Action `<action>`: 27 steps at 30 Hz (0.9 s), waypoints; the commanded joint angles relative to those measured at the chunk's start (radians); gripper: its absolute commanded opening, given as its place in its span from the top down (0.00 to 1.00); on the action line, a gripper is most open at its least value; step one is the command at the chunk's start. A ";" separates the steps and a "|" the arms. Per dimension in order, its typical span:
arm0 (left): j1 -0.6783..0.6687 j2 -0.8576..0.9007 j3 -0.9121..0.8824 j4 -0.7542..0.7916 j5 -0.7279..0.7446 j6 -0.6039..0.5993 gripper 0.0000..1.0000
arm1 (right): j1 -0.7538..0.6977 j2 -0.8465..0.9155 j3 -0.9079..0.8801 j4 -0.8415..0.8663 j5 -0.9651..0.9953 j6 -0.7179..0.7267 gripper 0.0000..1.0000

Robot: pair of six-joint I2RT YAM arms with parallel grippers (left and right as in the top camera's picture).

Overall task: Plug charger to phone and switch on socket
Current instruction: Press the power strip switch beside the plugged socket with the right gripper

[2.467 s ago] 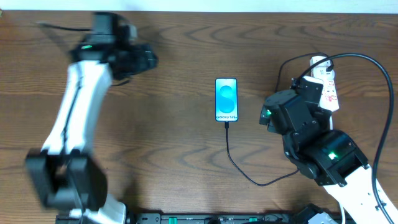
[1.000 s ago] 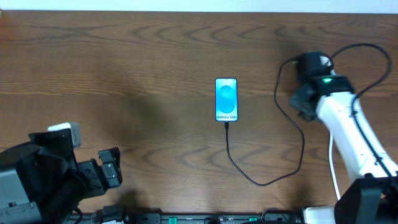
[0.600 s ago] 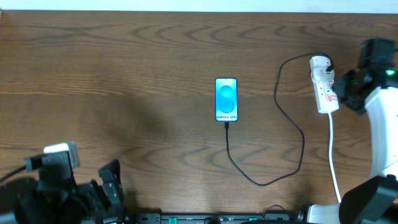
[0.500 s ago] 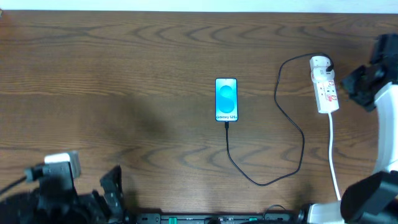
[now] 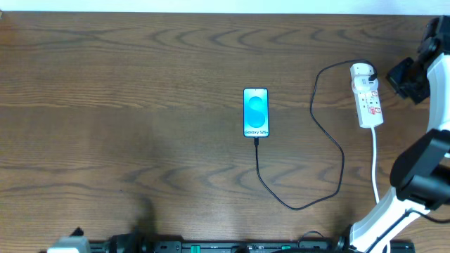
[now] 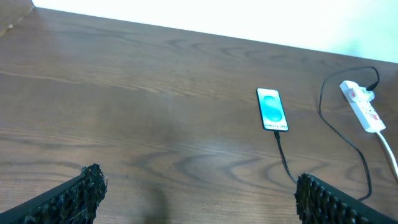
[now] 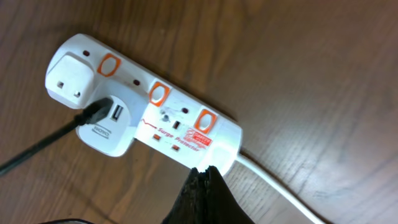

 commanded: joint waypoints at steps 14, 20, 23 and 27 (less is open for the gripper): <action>-0.003 -0.119 -0.004 -0.049 -0.003 0.016 0.01 | -0.004 0.185 0.064 0.113 -0.116 -0.040 0.99; -0.003 -0.119 -0.004 -0.049 -0.003 0.016 0.01 | -0.004 0.200 0.063 0.130 -0.126 -0.039 0.99; -0.003 -0.119 -0.004 -0.049 -0.003 0.016 0.01 | -0.003 0.214 0.062 0.132 -0.127 -0.039 0.99; -0.003 -0.119 -0.004 -0.049 -0.003 0.016 0.01 | -0.003 0.249 0.062 0.146 -0.131 -0.039 0.99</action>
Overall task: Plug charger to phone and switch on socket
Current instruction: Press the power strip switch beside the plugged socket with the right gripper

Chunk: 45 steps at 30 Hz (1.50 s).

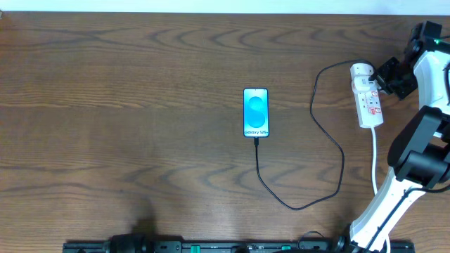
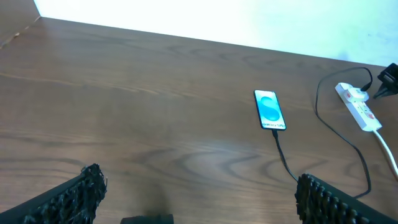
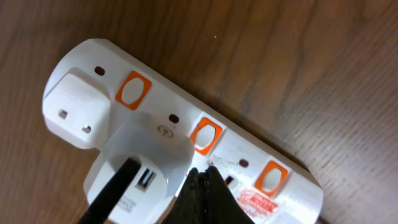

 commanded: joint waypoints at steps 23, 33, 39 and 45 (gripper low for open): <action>-0.003 -0.006 -0.004 0.002 -0.004 0.016 0.01 | 0.002 0.064 0.007 0.039 -0.055 -0.019 0.99; -0.003 -0.006 -0.004 0.002 -0.003 0.016 0.01 | 0.055 0.064 -0.095 0.115 -0.045 -0.018 0.99; -0.003 -0.006 -0.004 0.001 -0.003 0.016 0.01 | 0.093 0.064 -0.126 0.105 -0.081 -0.020 0.99; -0.003 -0.006 -0.004 0.001 -0.003 0.016 0.00 | 0.117 0.064 -0.126 0.092 -0.081 -0.030 0.99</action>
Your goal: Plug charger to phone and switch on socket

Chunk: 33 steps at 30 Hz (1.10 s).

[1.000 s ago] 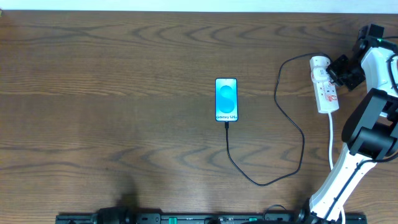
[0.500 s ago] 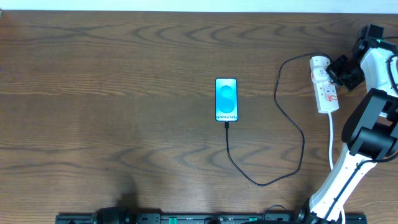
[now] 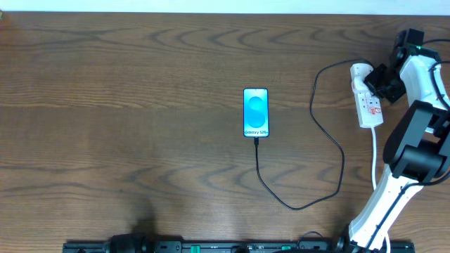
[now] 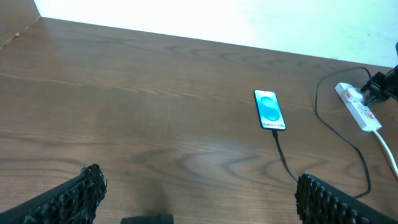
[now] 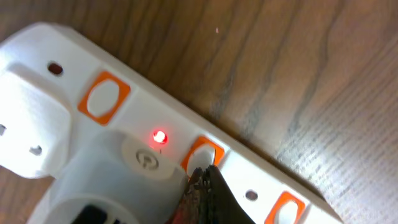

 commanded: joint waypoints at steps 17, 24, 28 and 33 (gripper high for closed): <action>-0.004 -0.006 -0.005 0.000 -0.004 0.016 0.01 | -0.032 -0.174 -0.009 -0.152 0.172 0.063 0.99; -0.017 -0.015 -0.005 -0.003 -0.004 0.016 0.01 | -0.070 -0.495 -0.009 -0.091 0.016 0.063 0.99; -0.017 -0.047 -0.005 -0.002 -0.004 0.016 0.01 | -0.065 -0.662 -0.009 -0.026 -0.058 0.063 0.99; -0.017 -0.132 -0.005 -0.003 -0.003 0.016 0.01 | -0.061 -0.822 -0.009 0.064 -0.148 0.053 0.99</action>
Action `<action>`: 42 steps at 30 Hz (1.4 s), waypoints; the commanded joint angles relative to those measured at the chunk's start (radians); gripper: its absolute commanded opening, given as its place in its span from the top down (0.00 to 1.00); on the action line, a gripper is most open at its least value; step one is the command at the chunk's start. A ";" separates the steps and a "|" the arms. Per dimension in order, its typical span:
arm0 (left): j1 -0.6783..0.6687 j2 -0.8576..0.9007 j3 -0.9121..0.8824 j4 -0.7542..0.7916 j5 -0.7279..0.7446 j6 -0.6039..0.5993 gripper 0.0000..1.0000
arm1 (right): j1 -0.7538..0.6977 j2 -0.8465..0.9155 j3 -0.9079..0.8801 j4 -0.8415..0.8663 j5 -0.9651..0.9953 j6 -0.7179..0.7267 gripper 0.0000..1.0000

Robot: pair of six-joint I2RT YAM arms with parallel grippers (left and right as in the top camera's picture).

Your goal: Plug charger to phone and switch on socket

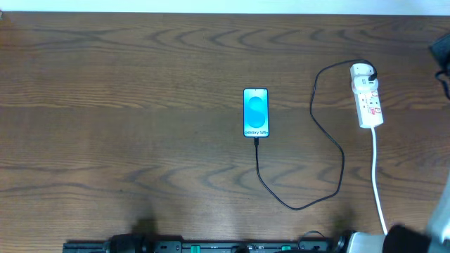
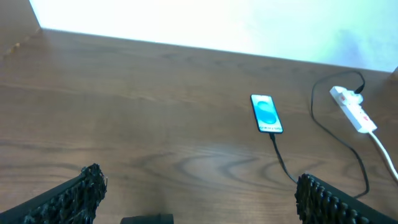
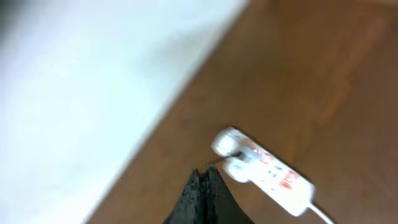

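The phone (image 1: 255, 112) lies face up mid-table with its screen lit blue. A black cable (image 1: 330, 140) runs from its bottom edge in a loop to a charger plugged into the white power strip (image 1: 367, 104) at the far right. My right gripper (image 3: 204, 177) is shut with nothing in it. It hangs high above the strip (image 3: 264, 171), and that view is blurred. Only a dark bit of the right arm (image 1: 443, 55) shows at the overhead view's edge. My left gripper (image 2: 199, 190) is wide open over the near table edge, far from the phone (image 2: 266, 114).
The strip's white mains lead (image 1: 377, 176) runs down the right side toward the front edge. The right arm's base (image 1: 394, 239) stands at the front right corner. A white wall borders the table's far edge (image 2: 186, 46).
My right gripper was pressed on the strip's middle orange switch with a red lamp lit. Now it is high above and to the right of the strip. The left wrist view sits slightly higher.
My shut right gripper first hung over the strip with no lamp lit, then was closer over the middle switch. Then its tip was on that switch and a red lamp glowed beside the charger. Now it is well away. The phone stayed plugged in throughout.
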 commanded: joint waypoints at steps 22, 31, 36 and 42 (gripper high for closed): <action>-0.008 -0.216 0.031 -0.083 -0.003 0.016 0.01 | 0.043 -0.421 0.003 -0.015 -0.172 -0.109 0.99; -0.009 -0.216 0.030 -0.098 -0.003 0.016 0.01 | 0.128 -0.424 0.003 -0.019 -0.172 -0.112 0.98; -0.035 -0.216 0.030 -0.098 -0.003 0.016 0.01 | 0.166 -0.425 0.003 -0.018 -0.142 -0.128 0.98; -0.064 -0.216 0.030 -0.098 -0.003 0.016 0.01 | 0.189 -0.428 0.003 -0.016 -0.123 -0.128 0.96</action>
